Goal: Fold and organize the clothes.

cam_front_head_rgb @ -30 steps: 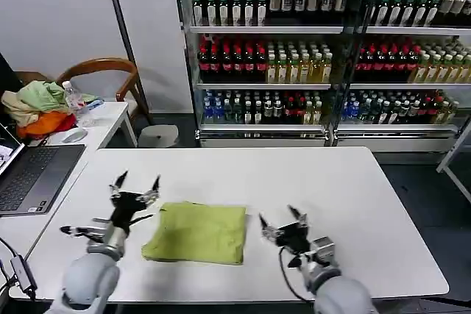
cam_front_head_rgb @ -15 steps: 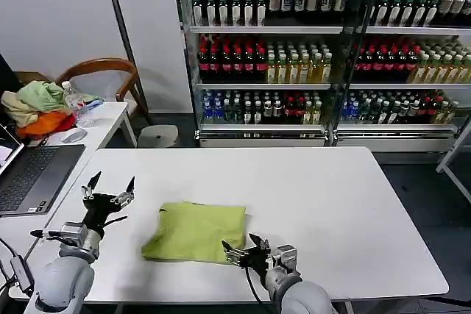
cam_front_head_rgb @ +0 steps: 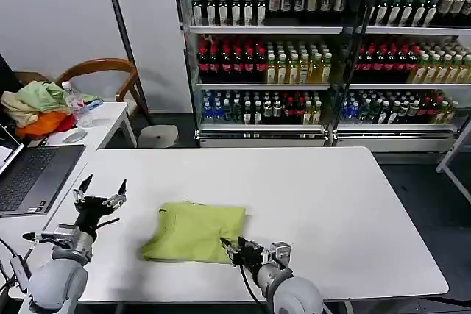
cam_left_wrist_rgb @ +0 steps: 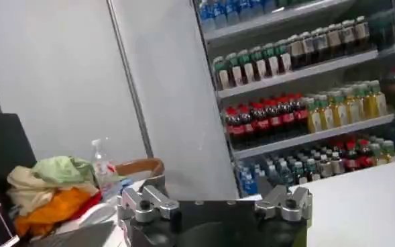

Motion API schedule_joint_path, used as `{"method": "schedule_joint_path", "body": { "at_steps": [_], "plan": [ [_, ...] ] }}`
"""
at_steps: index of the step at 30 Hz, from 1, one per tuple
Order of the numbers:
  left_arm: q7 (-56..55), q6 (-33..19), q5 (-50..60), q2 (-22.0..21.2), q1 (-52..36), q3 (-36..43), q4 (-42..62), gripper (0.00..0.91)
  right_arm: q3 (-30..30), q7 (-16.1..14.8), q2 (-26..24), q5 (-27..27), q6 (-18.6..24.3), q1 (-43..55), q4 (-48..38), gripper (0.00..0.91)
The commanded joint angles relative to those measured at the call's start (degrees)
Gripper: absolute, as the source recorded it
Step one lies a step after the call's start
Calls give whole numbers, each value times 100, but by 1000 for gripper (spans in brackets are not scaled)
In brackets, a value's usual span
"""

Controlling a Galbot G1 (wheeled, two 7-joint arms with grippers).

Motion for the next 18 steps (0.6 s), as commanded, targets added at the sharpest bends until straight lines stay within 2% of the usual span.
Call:
{"method": "schedule_joint_path", "body": {
  "at_steps": [1,8,18],
  "plan": [
    [-4,13,6,14,0,-64,52,907,-16,29,46,91,-19,118,-192,0],
    [-27,42,-1,0,-27,-12,44,907,309,-187,-61,-336,-53,467,-429,0],
    [-30,63,-42,10,2,12,-12,907,877,-344,-265,-510,25,935,-810,0]
  ]
}}
